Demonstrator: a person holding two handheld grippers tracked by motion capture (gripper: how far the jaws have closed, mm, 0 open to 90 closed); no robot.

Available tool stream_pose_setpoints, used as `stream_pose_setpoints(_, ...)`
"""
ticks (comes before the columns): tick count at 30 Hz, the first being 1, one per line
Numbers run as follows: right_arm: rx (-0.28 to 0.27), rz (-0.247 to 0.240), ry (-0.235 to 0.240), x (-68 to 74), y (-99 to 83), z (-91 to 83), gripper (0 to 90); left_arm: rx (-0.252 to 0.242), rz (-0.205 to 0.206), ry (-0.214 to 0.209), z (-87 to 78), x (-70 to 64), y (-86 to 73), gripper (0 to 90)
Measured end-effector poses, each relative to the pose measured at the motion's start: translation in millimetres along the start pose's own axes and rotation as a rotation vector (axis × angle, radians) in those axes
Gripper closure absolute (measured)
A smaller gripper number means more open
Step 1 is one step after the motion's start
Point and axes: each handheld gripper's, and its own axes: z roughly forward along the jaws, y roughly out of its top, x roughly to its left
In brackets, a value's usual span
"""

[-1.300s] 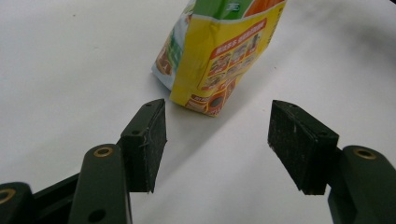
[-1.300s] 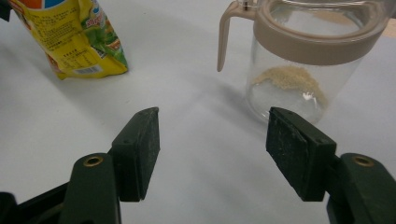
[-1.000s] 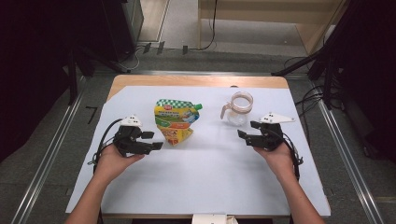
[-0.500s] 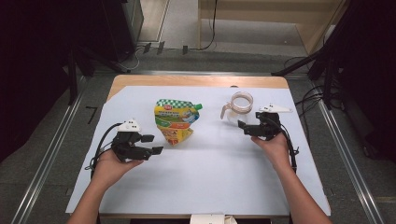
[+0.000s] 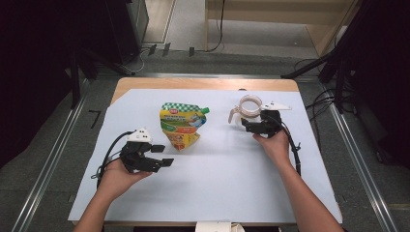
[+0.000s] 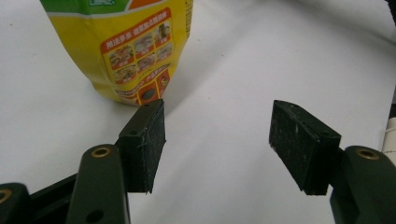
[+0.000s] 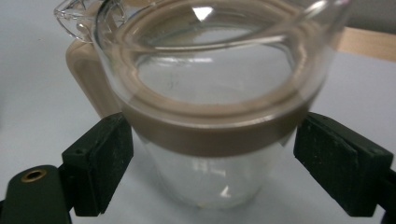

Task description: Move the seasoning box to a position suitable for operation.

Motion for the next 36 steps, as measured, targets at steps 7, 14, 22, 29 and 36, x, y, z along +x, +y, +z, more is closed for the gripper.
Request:
stream_pose_setpoints(7, -0.055, -0.025, -0.029, 4.1, 1.9, 18.5, 10.2, 0.000, -0.005, -0.011, -1.0, -6.8, -2.3, 37.0)
stream_pose_setpoints(14, -0.097, -0.010, -0.040, 5.2, 1.4, 28.0, 10.9, 0.010, 0.002, -0.014, 0.6, -11.5, -2.4, 36.9)
stream_pose_setpoints(22, -0.075, -0.032, -0.072, 10.4, 3.8, 25.2, 11.6, 0.013, 0.008, -0.024, 2.0, -12.6, -1.7, 38.4)
stream_pose_setpoints(29, -0.111, -0.023, -0.046, 14.1, 10.8, 6.0, 11.7, 0.006, 0.013, -0.030, 3.9, -13.2, 1.4, 38.0)
stream_pose_setpoints(36, -0.111, -0.062, 0.011, 22.2, 7.9, -19.7, 11.8, 0.009, 0.032, -0.046, 8.7, -16.0, 7.0, 38.8)
